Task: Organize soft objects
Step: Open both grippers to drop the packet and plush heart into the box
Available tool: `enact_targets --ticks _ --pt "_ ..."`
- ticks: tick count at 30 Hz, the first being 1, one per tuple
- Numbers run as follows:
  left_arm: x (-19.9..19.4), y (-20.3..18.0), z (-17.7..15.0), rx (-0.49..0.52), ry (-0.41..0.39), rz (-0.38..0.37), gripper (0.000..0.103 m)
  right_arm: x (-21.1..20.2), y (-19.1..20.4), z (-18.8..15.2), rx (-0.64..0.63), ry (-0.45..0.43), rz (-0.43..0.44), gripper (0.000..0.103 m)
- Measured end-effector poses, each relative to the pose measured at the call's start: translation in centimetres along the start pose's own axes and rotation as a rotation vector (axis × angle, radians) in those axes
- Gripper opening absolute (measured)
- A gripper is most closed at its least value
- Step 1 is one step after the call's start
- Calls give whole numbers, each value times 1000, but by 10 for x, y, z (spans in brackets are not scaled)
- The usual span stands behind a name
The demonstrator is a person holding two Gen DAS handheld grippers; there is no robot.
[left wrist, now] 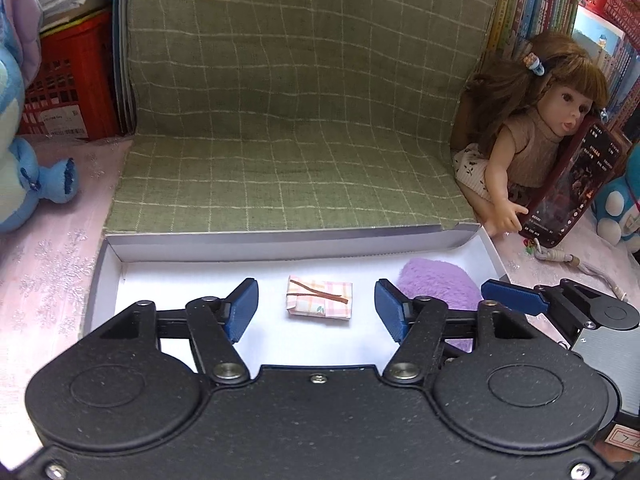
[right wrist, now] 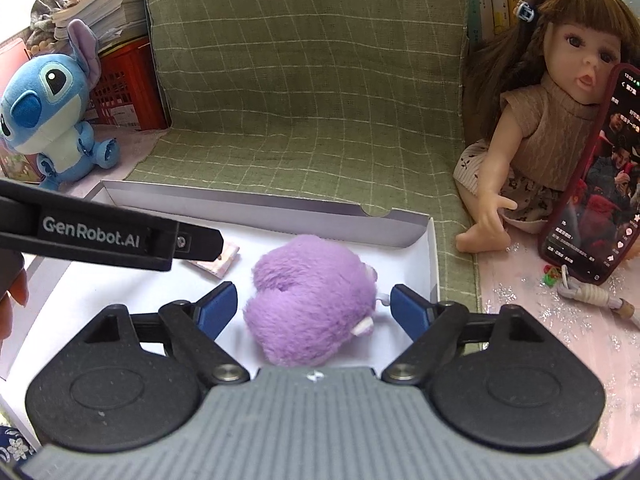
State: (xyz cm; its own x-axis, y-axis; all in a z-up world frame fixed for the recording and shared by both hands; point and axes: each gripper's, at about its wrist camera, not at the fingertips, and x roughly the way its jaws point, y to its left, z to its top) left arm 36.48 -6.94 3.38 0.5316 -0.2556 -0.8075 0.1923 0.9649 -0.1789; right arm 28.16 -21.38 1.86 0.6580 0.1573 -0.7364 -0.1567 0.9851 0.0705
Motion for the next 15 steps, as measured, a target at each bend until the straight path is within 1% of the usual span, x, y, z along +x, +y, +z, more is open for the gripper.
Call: enact_targets --ticks 1,3,7,9,12,15 --pt "-6 1 1 -5 -11 4 73 -5 1 0 -6 -6 2 91" --pt "-20 2 0 -6 -44 14 78 -15 3 1 -23 -21 5 92" --pt "-52 2 -4 17 -113 27 83 -41 5 0 -47 -67 12 95" --pt "-69 3 -8 28 -139 25 84 -54 5 -3 -50 -88 12 96" --pt "-92 2 -17 40 -178 31 87 -79 6 -11 -55 -133 9 98" --pt "-114 0 -33 55 -225 25 89 -108 5 -27 -83 -192 3 99"
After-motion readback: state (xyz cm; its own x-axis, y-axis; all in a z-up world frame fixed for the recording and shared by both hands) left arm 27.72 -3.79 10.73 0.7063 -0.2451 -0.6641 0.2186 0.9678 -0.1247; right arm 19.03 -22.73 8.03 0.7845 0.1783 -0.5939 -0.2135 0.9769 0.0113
